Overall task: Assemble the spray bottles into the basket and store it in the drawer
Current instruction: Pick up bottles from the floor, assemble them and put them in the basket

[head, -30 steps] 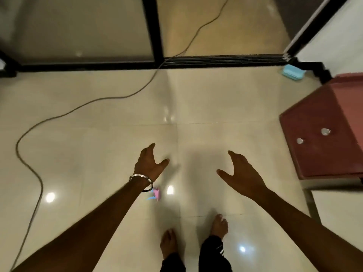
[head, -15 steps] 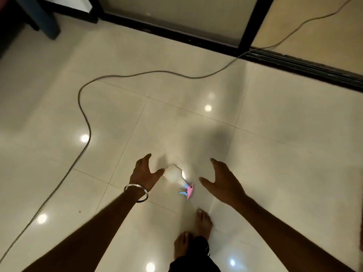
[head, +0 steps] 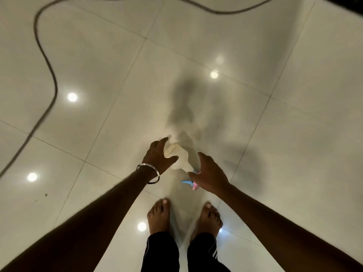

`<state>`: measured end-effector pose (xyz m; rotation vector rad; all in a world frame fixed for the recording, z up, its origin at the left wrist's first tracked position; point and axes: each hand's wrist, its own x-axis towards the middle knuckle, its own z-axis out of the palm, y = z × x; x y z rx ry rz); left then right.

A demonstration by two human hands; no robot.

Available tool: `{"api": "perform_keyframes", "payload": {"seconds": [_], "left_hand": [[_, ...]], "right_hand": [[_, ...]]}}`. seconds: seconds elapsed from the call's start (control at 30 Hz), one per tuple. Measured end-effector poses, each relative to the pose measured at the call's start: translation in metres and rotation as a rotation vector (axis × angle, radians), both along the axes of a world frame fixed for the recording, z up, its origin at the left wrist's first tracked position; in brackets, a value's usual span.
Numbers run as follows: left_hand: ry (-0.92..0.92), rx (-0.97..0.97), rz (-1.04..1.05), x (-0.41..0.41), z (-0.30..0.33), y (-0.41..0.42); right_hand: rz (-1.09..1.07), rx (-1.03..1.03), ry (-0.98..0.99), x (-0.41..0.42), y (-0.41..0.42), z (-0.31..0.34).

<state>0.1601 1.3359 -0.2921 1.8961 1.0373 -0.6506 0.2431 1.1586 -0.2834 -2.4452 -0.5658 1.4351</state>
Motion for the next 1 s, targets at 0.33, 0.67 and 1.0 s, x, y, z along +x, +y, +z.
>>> {"api": "perform_keyframes", "payload": {"seconds": [0.33,0.67,1.0], "left_hand": [[-0.007,-0.212,0.184,-0.015,-0.112,-0.003],[0.054,-0.558,0.491,0.003,-0.075,0.004],[0.252,-1.000,0.320,0.019,0.049,0.009]], "right_hand": [[-0.021,0.012,-0.062,-0.039,0.013,-0.117],[-0.010,0.121,-0.140,-0.018,-0.001,-0.070],[0.278,0.321,-0.612,0.018,-0.026,0.077]]}}
